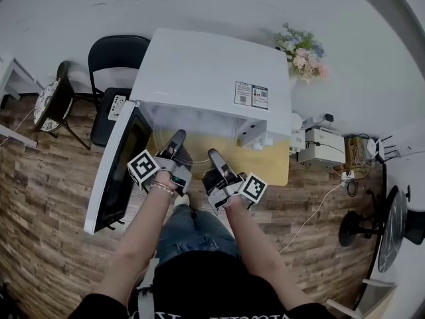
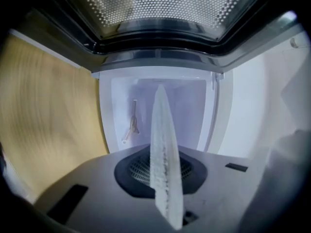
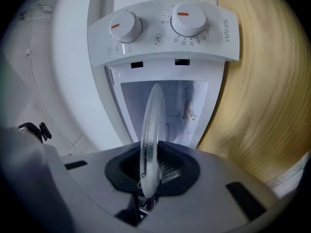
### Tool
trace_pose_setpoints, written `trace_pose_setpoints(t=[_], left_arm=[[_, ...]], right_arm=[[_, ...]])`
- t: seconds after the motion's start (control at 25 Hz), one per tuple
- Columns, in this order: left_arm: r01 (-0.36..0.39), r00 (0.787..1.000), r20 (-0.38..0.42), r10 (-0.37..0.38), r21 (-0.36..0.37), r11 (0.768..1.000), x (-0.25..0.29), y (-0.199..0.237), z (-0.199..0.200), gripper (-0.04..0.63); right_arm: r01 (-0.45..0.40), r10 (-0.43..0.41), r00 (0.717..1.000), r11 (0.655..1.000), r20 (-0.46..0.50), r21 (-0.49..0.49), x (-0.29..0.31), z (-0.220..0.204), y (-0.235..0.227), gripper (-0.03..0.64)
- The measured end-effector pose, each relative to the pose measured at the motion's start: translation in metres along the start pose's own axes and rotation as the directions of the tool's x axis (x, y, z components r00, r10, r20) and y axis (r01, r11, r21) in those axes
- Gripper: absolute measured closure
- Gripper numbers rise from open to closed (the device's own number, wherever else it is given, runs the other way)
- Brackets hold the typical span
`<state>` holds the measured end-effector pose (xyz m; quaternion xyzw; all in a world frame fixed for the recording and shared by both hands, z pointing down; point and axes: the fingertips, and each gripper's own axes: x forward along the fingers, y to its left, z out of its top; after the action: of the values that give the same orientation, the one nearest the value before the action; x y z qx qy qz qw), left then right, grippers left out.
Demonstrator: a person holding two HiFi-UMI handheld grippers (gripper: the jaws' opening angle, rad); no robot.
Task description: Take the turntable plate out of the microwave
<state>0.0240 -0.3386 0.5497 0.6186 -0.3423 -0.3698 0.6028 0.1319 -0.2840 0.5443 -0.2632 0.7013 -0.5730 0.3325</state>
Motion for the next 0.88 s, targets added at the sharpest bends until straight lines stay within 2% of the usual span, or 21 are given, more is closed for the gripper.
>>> trace_pose_setpoints(t=[0.28,0.52,0.72,0.88], left_arm=[[-0.008,1.000,0.011,0.008,-0.025,1.000,-0.022,-0.004,-0.021,0.560],[-0.032,0.999,0.011,0.033,-0.041,0.999,-0.039,-0.010,-0.039,0.561],[-0.021,1.000,-0.021,0.021,0.003,1.000,-0.047,-0.020,-0.056,0.561],[-0.007,0.998,-0.069,0.010,0.044,0.999,-0.053,-0.029,-0.069,0.561]], right_arm=[[-0.008,0.008,1.000,1.000,-0.019,0.028,-0.021,-0.009,0.010,0.565],[0.000,-0.004,0.997,0.998,-0.077,-0.059,-0.038,-0.013,0.022,0.560],[0.007,-0.012,0.997,0.997,-0.073,-0.071,-0.046,0.003,0.027,0.557],[0.003,-0.019,0.992,0.993,-0.127,-0.121,-0.046,0.006,0.032,0.555]])
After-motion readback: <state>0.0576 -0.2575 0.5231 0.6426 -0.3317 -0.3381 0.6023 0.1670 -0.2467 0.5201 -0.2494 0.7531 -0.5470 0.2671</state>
